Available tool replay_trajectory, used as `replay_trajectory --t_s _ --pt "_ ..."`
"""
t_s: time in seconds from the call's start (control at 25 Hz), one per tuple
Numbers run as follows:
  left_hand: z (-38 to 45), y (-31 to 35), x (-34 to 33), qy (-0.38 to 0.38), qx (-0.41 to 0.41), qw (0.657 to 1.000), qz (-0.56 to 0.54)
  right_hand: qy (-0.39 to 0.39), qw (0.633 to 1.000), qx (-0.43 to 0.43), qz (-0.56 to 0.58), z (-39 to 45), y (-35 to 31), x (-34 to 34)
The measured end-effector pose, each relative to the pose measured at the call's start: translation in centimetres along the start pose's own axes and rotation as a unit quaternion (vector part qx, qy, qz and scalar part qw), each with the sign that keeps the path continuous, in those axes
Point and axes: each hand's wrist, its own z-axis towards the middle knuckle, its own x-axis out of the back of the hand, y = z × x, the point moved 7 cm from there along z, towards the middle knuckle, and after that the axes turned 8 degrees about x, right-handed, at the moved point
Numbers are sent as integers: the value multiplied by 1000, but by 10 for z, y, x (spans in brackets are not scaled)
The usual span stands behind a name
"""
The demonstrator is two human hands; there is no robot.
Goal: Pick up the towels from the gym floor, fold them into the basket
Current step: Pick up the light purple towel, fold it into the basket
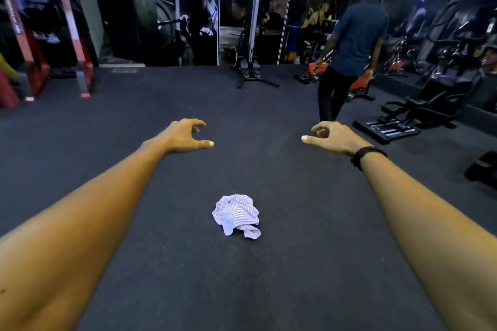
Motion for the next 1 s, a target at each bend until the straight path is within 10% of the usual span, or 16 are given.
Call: replay_trajectory --t_s 0.6,1.0 --pt "419 -107 -168 -153 127 980 33 -133 989 -39 -58 434 185 -215" --pt "603 -306 -455 -296 148 942 46 -279 952 -28 -122 514 352 -577"
